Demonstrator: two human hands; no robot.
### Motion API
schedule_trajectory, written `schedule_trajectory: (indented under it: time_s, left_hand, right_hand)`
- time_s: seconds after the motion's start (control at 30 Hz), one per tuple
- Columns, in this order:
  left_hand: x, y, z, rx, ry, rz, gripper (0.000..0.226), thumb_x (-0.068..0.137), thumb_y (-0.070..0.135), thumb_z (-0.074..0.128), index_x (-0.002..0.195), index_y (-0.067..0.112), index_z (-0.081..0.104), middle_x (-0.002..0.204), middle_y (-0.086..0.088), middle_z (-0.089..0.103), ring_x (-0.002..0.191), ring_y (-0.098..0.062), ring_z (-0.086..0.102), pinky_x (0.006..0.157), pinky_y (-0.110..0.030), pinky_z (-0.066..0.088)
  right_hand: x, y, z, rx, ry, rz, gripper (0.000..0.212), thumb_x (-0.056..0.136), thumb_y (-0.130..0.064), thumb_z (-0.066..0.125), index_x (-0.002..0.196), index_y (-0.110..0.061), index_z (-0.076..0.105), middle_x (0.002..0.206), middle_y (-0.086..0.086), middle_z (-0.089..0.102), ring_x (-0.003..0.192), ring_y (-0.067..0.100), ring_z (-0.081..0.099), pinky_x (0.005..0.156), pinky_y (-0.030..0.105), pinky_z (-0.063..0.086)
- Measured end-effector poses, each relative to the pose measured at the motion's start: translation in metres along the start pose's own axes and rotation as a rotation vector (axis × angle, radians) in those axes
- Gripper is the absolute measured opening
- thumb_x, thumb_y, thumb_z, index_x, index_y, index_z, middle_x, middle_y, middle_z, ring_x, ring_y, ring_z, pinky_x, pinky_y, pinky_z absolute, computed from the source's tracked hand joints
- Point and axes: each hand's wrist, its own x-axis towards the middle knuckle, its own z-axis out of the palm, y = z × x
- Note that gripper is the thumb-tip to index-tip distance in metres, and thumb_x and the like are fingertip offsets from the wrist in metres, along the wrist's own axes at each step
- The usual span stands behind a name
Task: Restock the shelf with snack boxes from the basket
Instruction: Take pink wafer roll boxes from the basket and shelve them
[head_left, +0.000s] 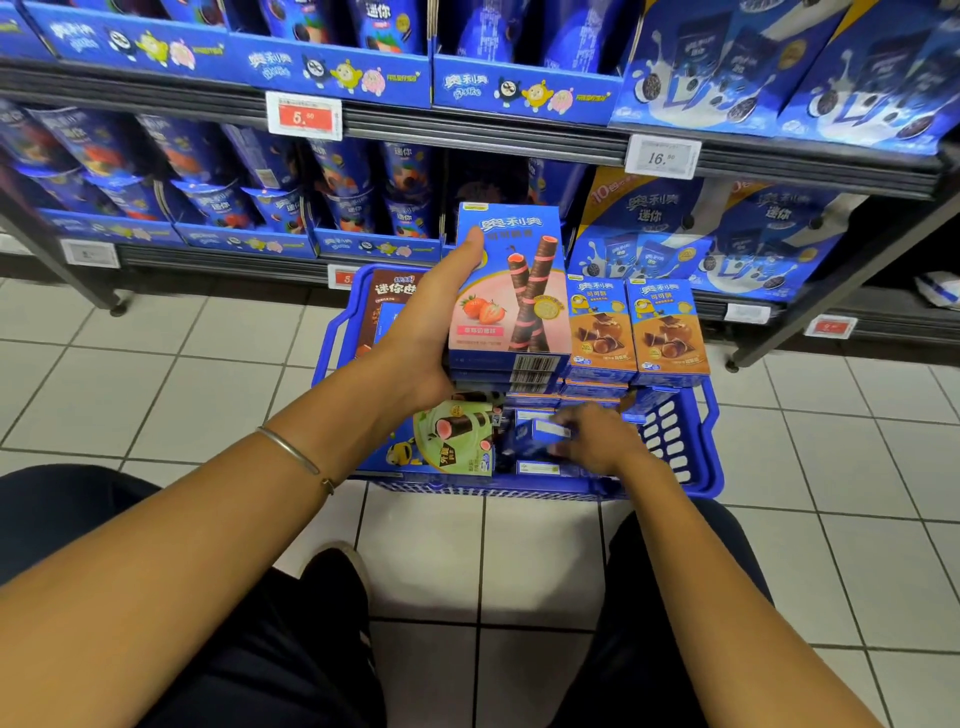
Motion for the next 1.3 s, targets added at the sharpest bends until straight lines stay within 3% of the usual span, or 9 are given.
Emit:
schedule_trajectory:
  time_s: [0.23,0.33,0.47,0.67,0.83,0.93,1.07,1.2,1.3]
  left_hand:
    - [0.002,0.009,-0.006,-0.041,-0.006,0.113,0.054,0.103,0.066,0.051,0.104,0.026,0.087,0.122,-0.011,0.080,0.108,-0.032,0.079,0.087,-0.051,0.065]
    - [0.003,0.012,-0.005,0.020,0.042,0.193,0.055,0.105,0.063,0.051,0.143,0.026,0.066,0.133,-0.009,0.075,0.114,-0.032,0.077,0.091,-0.052,0.063]
    - [0.008,0.009,-0.001,0.084,0.114,0.247,0.074,0.106,0.060,0.055,0.168,0.032,0.028,0.155,-0.002,0.060,0.127,-0.032,0.070,0.111,-0.060,0.053]
    - [0.015,-0.005,0.002,0.193,0.143,0.306,0.089,0.089,0.066,0.066,0.166,0.045,0.027,0.157,0.008,0.057,0.134,-0.026,0.065,0.113,-0.059,0.050]
    - [0.019,-0.005,0.003,0.146,0.109,0.322,0.102,0.075,0.074,0.066,0.166,0.042,0.030,0.167,0.003,0.046,0.149,-0.029,0.050,0.123,-0.060,0.038]
    - [0.023,-0.001,-0.002,0.162,0.110,0.334,0.092,0.085,0.069,0.061,0.166,0.041,0.030,0.167,0.006,0.045,0.153,-0.028,0.045,0.124,-0.060,0.034]
    - [0.030,0.005,-0.011,0.174,0.086,0.339,0.068,0.105,0.061,0.054,0.165,0.039,0.033,0.163,0.006,0.051,0.148,-0.028,0.052,0.121,-0.060,0.040]
    - [0.042,0.014,-0.026,0.165,0.135,0.366,0.074,0.106,0.062,0.050,0.169,0.039,0.021,0.167,0.008,0.045,0.149,-0.020,0.051,0.124,-0.053,0.039]
    - [0.053,0.024,-0.038,0.146,0.139,0.398,0.068,0.111,0.053,0.044,0.171,0.035,0.018,0.166,0.004,0.046,0.145,-0.022,0.056,0.120,-0.053,0.045]
  right_hand:
    - [-0.046,-0.008,-0.056,0.646,0.394,-0.182,0.026,0.108,-0.027,0.047,0.091,-0.014,0.062,0.084,0.007,0.069,0.081,0.025,0.073,0.074,0.039,0.057]
    - [-0.062,-0.015,-0.087,0.980,0.578,-0.118,0.038,0.107,-0.030,0.045,0.076,-0.009,0.054,0.074,0.020,0.059,0.062,0.026,0.064,0.062,0.038,0.053]
    - [-0.082,-0.039,-0.119,1.399,0.620,-0.060,0.040,0.106,-0.041,0.046,0.071,-0.024,0.056,0.066,-0.004,0.068,0.050,0.009,0.062,0.047,0.025,0.051]
    - [-0.081,-0.088,-0.132,1.768,0.386,-0.124,0.026,0.105,-0.043,0.051,0.104,-0.018,0.059,0.099,0.008,0.078,0.104,0.030,0.074,0.074,0.054,0.063]
    - [-0.076,-0.110,-0.122,1.662,0.355,-0.264,0.024,0.102,-0.034,0.058,0.099,-0.010,0.060,0.097,0.015,0.065,0.093,0.029,0.067,0.098,0.059,0.053]
    - [-0.071,-0.110,-0.113,1.509,0.303,-0.346,0.015,0.091,-0.029,0.068,0.088,-0.016,0.062,0.082,0.003,0.065,0.075,0.017,0.061,0.073,0.036,0.058]
    - [-0.055,-0.123,-0.106,1.526,0.235,-0.270,0.013,0.095,-0.033,0.067,0.099,-0.020,0.069,0.101,0.011,0.064,0.092,0.032,0.058,0.092,0.064,0.051]
    - [-0.031,-0.142,-0.108,1.540,0.258,-0.237,0.012,0.099,-0.036,0.064,0.096,-0.025,0.069,0.081,-0.009,0.071,0.073,0.012,0.070,0.062,0.034,0.060]
    - [-0.012,-0.153,-0.109,1.573,0.223,-0.204,0.012,0.099,-0.038,0.063,0.104,-0.027,0.067,0.089,-0.009,0.073,0.083,0.014,0.073,0.074,0.038,0.060]
